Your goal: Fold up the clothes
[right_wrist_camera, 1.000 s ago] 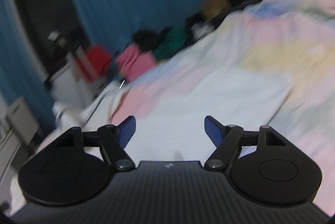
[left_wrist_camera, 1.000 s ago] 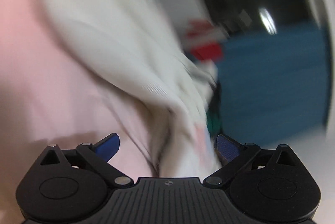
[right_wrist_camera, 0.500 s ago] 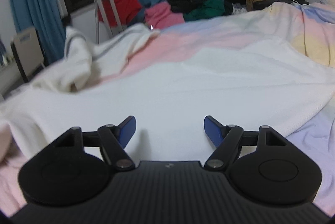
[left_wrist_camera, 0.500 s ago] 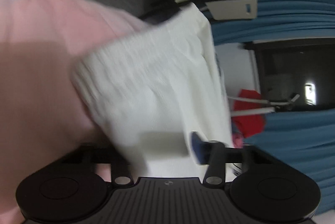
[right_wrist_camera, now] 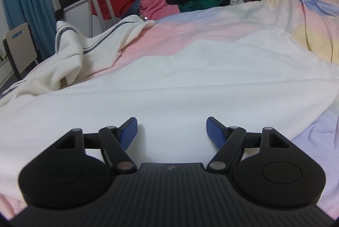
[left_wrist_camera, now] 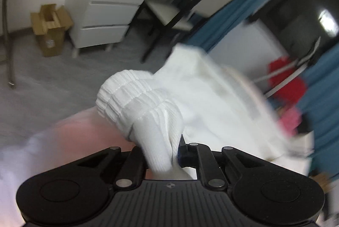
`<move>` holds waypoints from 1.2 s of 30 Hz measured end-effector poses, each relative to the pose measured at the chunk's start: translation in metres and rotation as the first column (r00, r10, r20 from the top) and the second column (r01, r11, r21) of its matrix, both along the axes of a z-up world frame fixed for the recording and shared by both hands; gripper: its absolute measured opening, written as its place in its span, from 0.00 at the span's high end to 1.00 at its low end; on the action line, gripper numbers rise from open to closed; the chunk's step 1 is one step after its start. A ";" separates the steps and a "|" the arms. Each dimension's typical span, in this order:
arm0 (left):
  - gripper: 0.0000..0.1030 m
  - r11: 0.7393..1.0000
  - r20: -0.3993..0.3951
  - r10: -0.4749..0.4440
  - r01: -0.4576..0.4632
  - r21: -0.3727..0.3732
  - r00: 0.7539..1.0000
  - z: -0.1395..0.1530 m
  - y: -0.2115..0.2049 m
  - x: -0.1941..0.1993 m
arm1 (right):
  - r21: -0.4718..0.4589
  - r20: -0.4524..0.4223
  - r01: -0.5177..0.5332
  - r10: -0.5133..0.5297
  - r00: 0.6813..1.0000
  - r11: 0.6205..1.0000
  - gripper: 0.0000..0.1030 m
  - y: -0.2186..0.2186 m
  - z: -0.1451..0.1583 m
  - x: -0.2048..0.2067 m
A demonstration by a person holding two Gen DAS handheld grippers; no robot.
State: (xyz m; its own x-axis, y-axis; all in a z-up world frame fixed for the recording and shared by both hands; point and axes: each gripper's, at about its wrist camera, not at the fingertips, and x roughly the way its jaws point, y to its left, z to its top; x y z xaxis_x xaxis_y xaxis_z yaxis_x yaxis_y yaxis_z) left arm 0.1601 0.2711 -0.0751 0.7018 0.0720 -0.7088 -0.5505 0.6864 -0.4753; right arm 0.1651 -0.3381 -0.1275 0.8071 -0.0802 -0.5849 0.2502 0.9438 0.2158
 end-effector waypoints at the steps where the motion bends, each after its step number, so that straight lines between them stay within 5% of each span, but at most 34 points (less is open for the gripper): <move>1: 0.86 1.000 -0.015 -0.006 0.006 0.022 1.000 -0.005 -0.004 0.002 | 0.000 0.004 -0.006 0.006 1.000 1.000 0.28 0.001 0.001 0.000; 6: 0.63 0.988 -0.030 -0.065 0.068 0.139 0.997 0.006 -0.025 -0.014 | -0.003 0.024 -0.035 0.035 0.999 0.999 0.28 0.004 0.007 -0.003; 11: 0.12 0.974 -0.039 -0.144 0.148 0.169 0.989 0.025 -0.035 -0.017 | -0.005 0.045 -0.064 0.064 0.997 0.998 0.28 0.007 0.014 -0.006; 15: 0.05 0.954 -0.005 -0.163 0.159 0.254 0.987 0.042 -0.059 -0.033 | 0.015 0.078 -0.086 0.085 0.993 0.996 0.28 0.009 0.029 -0.014; 20: 0.01 0.862 0.054 -0.281 0.228 0.452 0.958 0.072 -0.124 -0.052 | 0.059 0.140 -0.119 0.110 0.984 0.991 0.28 0.011 0.056 -0.030; 30: 0.01 0.698 0.137 -0.583 0.408 0.588 0.801 0.104 -0.274 -0.066 | 0.010 0.214 -0.157 0.151 0.965 0.988 0.28 0.023 0.073 -0.053; 36: 0.01 0.673 0.155 -0.643 0.457 0.581 0.750 0.077 -0.314 -0.057 | 0.004 0.222 -0.160 0.155 0.963 0.987 0.28 0.028 0.067 -0.052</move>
State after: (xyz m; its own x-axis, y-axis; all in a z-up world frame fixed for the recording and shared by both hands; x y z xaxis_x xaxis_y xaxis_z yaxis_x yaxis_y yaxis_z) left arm 0.1036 -0.0427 0.0019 0.8980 -0.1433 -0.4160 0.1275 0.9897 -0.0658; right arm 0.1134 -0.3099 -0.0608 0.9176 0.0692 -0.3913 0.0425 0.9620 0.2697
